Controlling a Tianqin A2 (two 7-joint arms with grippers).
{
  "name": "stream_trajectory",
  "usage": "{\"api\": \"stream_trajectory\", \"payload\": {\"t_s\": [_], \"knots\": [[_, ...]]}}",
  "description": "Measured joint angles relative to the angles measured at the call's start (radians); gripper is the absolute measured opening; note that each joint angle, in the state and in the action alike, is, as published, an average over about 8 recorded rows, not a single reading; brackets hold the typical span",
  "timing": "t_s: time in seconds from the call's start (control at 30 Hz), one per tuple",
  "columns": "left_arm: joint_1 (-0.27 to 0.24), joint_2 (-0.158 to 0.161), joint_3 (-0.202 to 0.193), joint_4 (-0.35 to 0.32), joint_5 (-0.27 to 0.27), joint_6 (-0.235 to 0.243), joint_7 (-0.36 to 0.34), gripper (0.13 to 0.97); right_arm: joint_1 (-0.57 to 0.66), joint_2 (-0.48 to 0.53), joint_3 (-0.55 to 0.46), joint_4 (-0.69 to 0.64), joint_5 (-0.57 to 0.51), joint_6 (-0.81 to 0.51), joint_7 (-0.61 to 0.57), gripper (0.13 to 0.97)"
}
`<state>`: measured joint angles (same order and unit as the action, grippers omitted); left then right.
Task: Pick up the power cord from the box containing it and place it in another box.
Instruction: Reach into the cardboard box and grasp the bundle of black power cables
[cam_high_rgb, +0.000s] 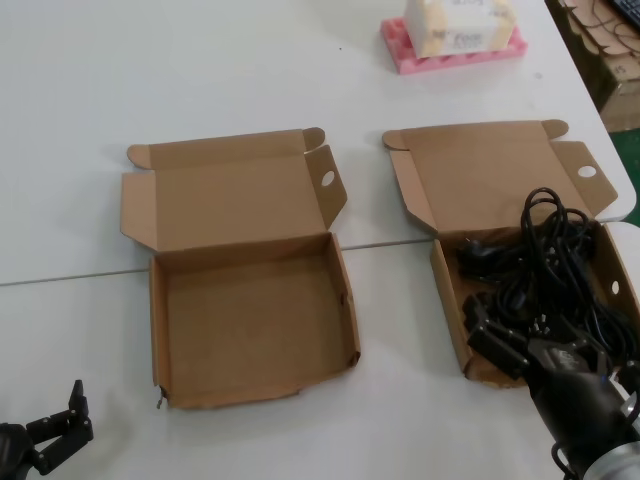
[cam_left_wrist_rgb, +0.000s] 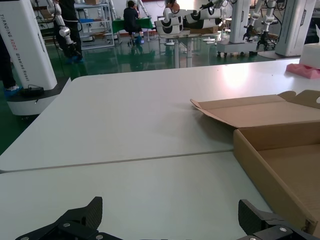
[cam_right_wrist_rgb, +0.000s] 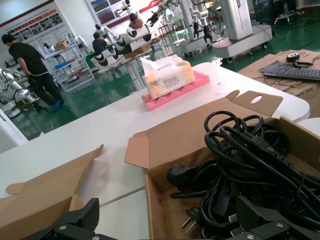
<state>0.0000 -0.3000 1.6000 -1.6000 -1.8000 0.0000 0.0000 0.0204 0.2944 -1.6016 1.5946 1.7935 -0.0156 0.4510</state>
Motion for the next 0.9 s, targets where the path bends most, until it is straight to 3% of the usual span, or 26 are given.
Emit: {"api": "stream_trajectory", "payload": {"t_s": [0.53,0.7,0.9], "knots": [[0.000,0.000,0.000,0.000,0.000,0.000,0.000,0.962,-0.009,0.005,0.019,0.022,-0.002,-0.005,0.000,0.966],[0.000,0.000,0.000,0.000,0.000,0.000,0.000,0.959,-0.028,0.004,0.100,0.089,0.012,-0.055,0.000,0.966],[0.000,0.000,0.000,0.000,0.000,0.000,0.000,0.910,-0.004,-0.065,0.275,0.110,0.020,-0.208,0.000,0.966]]}}
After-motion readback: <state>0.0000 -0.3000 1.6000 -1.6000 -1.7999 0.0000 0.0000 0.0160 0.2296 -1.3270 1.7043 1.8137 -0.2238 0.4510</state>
